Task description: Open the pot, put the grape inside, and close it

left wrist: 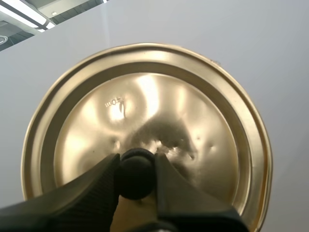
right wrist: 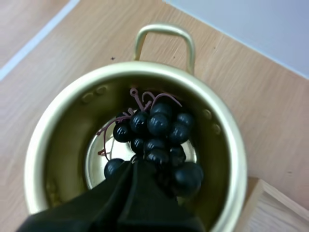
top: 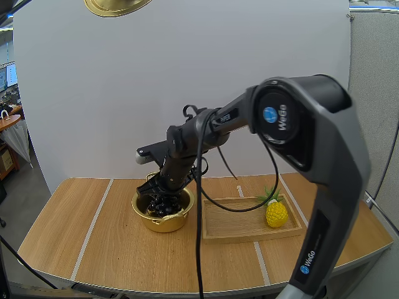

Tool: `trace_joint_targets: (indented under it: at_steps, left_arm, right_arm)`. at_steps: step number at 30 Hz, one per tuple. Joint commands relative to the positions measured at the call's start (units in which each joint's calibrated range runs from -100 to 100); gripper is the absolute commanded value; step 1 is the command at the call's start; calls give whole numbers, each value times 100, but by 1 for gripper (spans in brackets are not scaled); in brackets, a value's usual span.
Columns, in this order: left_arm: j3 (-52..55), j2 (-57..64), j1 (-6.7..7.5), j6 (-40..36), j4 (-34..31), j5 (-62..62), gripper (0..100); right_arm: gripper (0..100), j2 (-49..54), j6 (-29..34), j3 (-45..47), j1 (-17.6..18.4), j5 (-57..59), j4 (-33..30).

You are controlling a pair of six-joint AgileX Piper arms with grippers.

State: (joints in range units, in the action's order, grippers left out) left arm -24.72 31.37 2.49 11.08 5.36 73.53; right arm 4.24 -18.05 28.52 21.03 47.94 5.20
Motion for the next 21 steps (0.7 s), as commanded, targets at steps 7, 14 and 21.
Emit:
trace_joint_targets:
  at_steps: [7, 14, 21]
  left_arm:
    - [-43, 40, 17, -11, -26, -256, 0]
    - [-43, 40, 17, -11, -26, -256, 0]
    - [-43, 40, 17, -11, -26, -256, 0]
  right_arm:
    - [0, 1579, -17, 478, -20, 651, 13]
    - [0, 2777, -17, 1203, -20, 765, 13]
    - [0, 2883, -17, 1446, -20, 763, -92]
